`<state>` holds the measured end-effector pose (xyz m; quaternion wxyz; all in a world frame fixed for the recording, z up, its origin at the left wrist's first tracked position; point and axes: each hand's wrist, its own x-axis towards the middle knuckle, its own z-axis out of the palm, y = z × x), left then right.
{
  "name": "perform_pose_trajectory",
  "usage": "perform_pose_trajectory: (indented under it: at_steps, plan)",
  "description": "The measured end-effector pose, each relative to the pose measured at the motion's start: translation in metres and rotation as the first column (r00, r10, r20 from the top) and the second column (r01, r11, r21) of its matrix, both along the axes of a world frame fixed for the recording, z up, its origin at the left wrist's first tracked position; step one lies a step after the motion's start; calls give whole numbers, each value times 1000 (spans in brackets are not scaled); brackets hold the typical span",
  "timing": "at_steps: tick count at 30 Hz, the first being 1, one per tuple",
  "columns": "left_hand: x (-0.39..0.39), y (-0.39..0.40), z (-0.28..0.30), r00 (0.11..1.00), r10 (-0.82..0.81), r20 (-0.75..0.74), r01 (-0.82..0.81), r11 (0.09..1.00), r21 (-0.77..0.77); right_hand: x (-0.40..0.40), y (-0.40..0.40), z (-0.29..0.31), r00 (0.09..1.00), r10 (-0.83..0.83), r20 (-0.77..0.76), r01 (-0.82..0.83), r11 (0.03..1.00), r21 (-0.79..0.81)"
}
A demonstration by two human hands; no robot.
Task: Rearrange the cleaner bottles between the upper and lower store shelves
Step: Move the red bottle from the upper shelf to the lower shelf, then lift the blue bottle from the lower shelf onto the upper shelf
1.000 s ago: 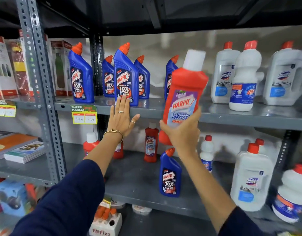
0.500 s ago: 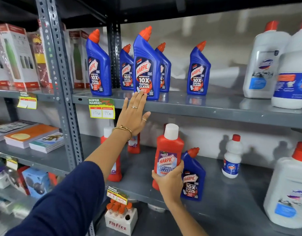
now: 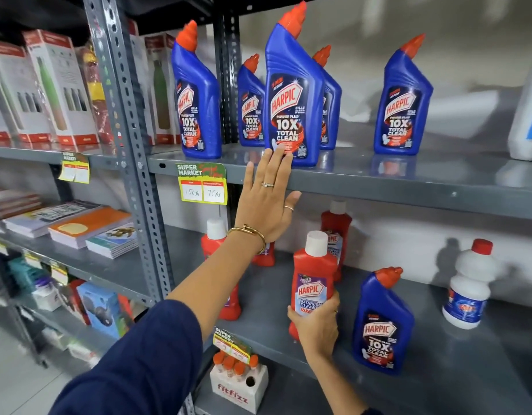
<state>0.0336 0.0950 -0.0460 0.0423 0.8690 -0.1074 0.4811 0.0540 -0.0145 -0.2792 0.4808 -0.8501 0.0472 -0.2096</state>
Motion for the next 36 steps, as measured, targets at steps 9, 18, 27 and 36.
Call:
perform_pose_trajectory:
  at_steps: [9, 18, 27, 36]
  plan:
    - [-2, -1, 0, 1000, 9, -20, -9, 1000, -2, 2, 1, -5, 1000, 15, 25, -14, 1000, -18]
    - [-5, -5, 2, 999, 18, -41, -18, 1000, -2, -14, -18, 0, 978, 44, 204, -15, 989, -144]
    - [-16, -25, 3, 996, -16, -90, -1, 984, -179, -39, -63, 25, 931, 14, 365, 163, 879, -448]
    - [-29, -73, 6, 994, -60, -95, 50, 994, -102, -43, -108, 28, 955, -214, 204, 279, 882, -380]
